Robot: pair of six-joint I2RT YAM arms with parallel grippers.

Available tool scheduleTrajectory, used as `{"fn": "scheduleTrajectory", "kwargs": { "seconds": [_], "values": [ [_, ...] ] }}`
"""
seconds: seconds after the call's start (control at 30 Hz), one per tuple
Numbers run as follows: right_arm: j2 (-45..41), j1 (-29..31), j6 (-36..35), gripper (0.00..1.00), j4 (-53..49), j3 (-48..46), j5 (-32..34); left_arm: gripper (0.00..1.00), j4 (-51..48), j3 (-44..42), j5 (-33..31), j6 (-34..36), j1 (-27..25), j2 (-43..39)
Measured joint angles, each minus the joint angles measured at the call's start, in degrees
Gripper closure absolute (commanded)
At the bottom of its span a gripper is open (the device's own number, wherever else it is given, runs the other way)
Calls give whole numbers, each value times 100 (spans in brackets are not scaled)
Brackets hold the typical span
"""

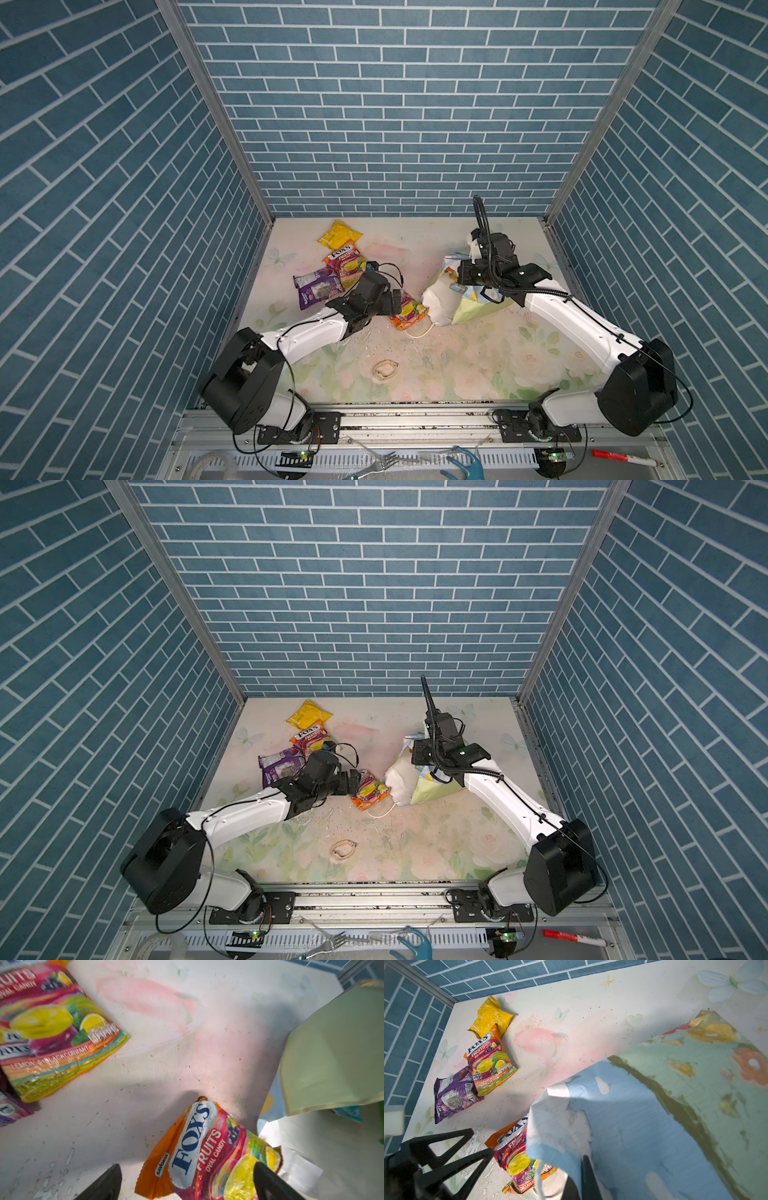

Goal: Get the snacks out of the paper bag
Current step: 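Pull the Fox's bag up out of the bag mouth with the left gripper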

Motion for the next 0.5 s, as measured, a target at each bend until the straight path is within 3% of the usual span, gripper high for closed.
{"fn": "scheduleTrajectory", "kwargs": {
  "seconds": [0.27, 0.3, 0.43, 0.5],
  "values": [
    [0, 0, 0, 100, -2, 0, 0, 4, 107, 203, 424, -2, 33, 994],
    [0, 0, 0, 100, -2, 0, 2, 10, 157, 238, 444, 0, 33, 1054],
    [-2, 0, 0, 100, -2, 0, 4, 53, 396, 315, 549, 17, 33, 1198],
    [-2, 0, 0, 100, -2, 0, 11, 69, 439, 328, 557, 22, 44, 1202]
  ]
}}
